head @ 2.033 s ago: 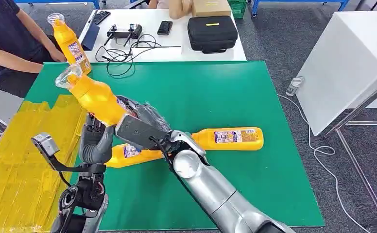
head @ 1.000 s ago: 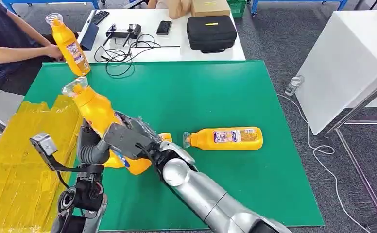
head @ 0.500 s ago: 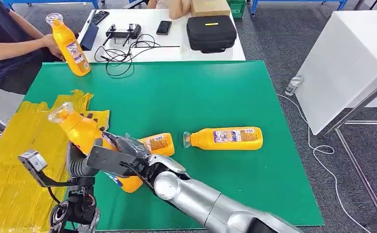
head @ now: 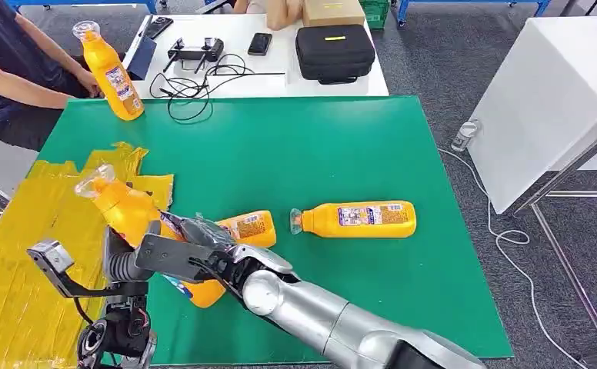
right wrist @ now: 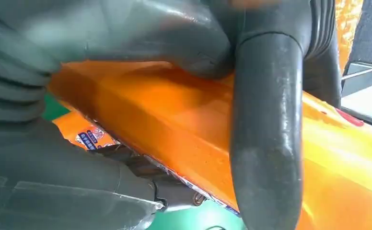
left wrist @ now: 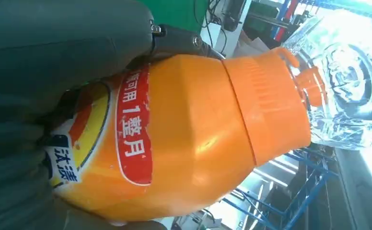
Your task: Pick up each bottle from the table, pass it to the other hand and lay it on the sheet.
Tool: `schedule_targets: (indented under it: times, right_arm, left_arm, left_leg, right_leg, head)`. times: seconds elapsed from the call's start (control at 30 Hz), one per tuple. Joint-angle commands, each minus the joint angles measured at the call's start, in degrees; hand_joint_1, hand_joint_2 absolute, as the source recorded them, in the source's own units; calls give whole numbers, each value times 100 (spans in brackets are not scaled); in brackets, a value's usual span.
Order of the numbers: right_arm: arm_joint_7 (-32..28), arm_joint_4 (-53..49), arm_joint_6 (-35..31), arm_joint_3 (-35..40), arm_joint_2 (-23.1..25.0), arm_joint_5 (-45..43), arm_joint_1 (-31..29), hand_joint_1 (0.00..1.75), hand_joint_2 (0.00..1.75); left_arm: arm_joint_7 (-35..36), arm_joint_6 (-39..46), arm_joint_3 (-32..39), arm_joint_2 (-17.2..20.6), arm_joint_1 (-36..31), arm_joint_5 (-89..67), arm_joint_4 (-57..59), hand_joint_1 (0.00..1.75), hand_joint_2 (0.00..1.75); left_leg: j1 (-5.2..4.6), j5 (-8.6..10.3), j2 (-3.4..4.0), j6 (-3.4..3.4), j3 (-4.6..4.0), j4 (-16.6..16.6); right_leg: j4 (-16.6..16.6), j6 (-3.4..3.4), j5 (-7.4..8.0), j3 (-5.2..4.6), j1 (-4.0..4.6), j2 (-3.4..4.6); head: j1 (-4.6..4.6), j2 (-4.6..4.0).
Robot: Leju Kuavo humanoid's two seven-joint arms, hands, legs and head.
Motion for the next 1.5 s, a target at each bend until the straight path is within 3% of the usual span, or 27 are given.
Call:
schedule_targets:
  times: [0.03,0.07,0.2,0.3,0.47,0.63,0.9,1.03,1.13,1.17,1.2,1.27,1.5]
  right_arm:
    - [-148,191,-47,931,125,-36,289,0,175]
    - [-198,254,-90,832,125,-94,251,0,0]
    - [-1100,253,-753,-253,-34,117,248,0,0]
    - [-1190,-1357,-1014,-1419,-714,959,901,0,0]
    - [-952,-3681,-477,-2724,-1395,1740,1995,0,0]
    - [-1118,-3884,-227,-3344,-1536,1605,2175,0,0]
    - [-1162,-3330,-64,-3441,-1288,1656,1797,0,0]
    - [-1197,-3186,-60,-3440,-1239,1582,1725,0,0]
    - [-1186,-3291,-77,-3487,-1219,1579,1823,0,0]
    - [-1175,-3322,-92,-3489,-1214,1593,1861,0,0]
    - [-1175,-3322,-92,-3489,-1214,1593,1861,0,0]
    - [-1170,-3341,-109,-3500,-1205,1605,1909,0,0]
    - [-1169,-3339,-109,-3499,-1204,1609,1911,0,0]
  left_arm:
    - [57,-143,-408,6,-694,-66,191,175,175]
    - [59,-135,-374,23,-665,-65,166,175,175]
    - [25,-93,80,91,-351,-121,-110,175,175]
    - [-25,-183,521,106,-93,-259,-243,175,175]
    - [-41,-228,1075,122,-99,-572,-188,175,175]
    - [-147,-32,1310,77,-242,-1077,-239,175,175]
    - [-210,1066,1581,311,-762,-2472,302,175,175]
    - [-501,2482,1728,733,-1231,-3972,1407,175,175]
    - [-672,4119,1647,950,-1691,-5324,2421,175,175]
    - [-602,4197,2347,736,-1720,-6593,2268,175,175]
    - [-602,4197,2347,736,-1720,-6593,2268,175,175]
    - [-746,4197,3162,411,-1844,-7867,2246,175,175]
    - [-770,4197,3286,363,-1885,-8092,2289,175,175]
  left_leg:
    - [5,3,-26,-4,-1,-1]
    - [7,2,-37,-6,2,-1]
    - [6,2,-26,-5,-2,2]
    - [6,1,-18,-4,-1,-1]
    - [7,-3,-33,-2,0,-3]
    - [1,2,-48,0,-17,2]
    - [2,2,-33,-5,-13,3]
    - [3,3,-26,-4,-4,-4]
    - [5,6,-33,-5,0,-7]
    - [8,7,-36,-8,4,-7]
    - [7,9,-38,-10,1,-7]
    - [10,4,-26,-10,0,0]
    - [7,3,-23,-9,-3,1]
  right_leg:
    - [-6,3,-3,10,5,-31]
    - [-6,6,-8,18,7,-45]
    - [-3,4,-4,10,5,-32]
    - [-6,6,-1,10,5,-23]
    - [-10,9,-7,20,5,-38]
    - [-3,6,-3,2,-3,-44]
    - [0,4,1,-1,-3,-31]
    - [-2,3,2,5,-3,-23]
    - [-2,3,1,9,-1,-28]
    - [-4,6,0,16,2,-35]
    - [-4,5,0,13,1,-35]
    - [-1,8,-1,11,5,-25]
    - [1,8,-4,10,0,-24]
  head:
    - [0,-2]
    - [0,0]
    - [0,0]
    - [0,-2]
    - [0,0]
    - [-2,0]
    - [0,0]
    - [0,-2]
    - [-2,0]
    - [0,0]
    - [0,-2]
    - [0,0]
    - [2,-2]
